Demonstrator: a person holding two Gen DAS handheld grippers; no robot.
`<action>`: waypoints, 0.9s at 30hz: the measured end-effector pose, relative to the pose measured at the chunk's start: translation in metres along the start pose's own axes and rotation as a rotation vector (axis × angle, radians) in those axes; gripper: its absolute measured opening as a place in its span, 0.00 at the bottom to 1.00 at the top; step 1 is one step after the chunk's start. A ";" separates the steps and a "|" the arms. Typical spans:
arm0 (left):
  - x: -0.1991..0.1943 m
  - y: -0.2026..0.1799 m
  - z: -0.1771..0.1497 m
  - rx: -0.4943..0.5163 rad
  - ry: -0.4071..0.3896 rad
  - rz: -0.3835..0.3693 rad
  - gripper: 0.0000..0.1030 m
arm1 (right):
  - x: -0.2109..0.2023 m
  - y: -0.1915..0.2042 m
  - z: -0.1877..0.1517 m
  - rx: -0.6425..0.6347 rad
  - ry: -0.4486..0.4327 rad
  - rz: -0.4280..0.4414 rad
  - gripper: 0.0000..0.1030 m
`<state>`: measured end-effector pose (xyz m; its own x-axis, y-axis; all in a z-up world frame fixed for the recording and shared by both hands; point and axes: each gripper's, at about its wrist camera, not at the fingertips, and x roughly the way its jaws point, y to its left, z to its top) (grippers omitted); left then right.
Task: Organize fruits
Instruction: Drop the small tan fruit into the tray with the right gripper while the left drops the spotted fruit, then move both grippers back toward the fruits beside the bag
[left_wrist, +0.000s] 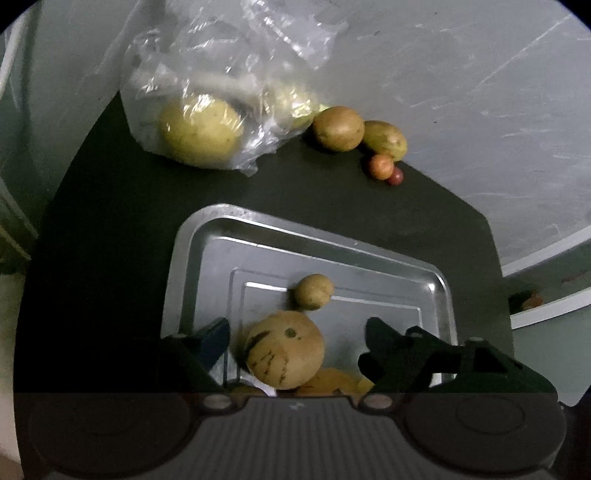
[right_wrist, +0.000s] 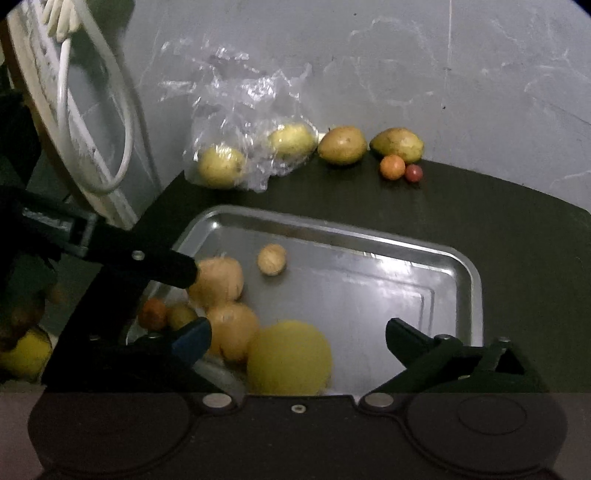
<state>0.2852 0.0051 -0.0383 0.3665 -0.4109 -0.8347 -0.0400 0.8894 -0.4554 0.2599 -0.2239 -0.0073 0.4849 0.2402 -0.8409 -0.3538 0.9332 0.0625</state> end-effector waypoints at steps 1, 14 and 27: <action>-0.002 0.001 0.001 0.008 -0.001 -0.005 0.87 | -0.002 0.000 -0.003 -0.009 0.010 -0.004 0.99; -0.026 0.024 -0.013 0.208 0.049 -0.141 0.99 | -0.004 -0.010 -0.022 -0.006 0.137 -0.066 0.99; -0.035 0.032 -0.041 0.478 0.137 -0.023 0.99 | -0.005 -0.019 -0.024 0.001 0.157 -0.144 0.99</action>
<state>0.2333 0.0403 -0.0361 0.2359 -0.4256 -0.8736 0.4092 0.8589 -0.3080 0.2451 -0.2489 -0.0174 0.3994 0.0595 -0.9148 -0.2886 0.9553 -0.0638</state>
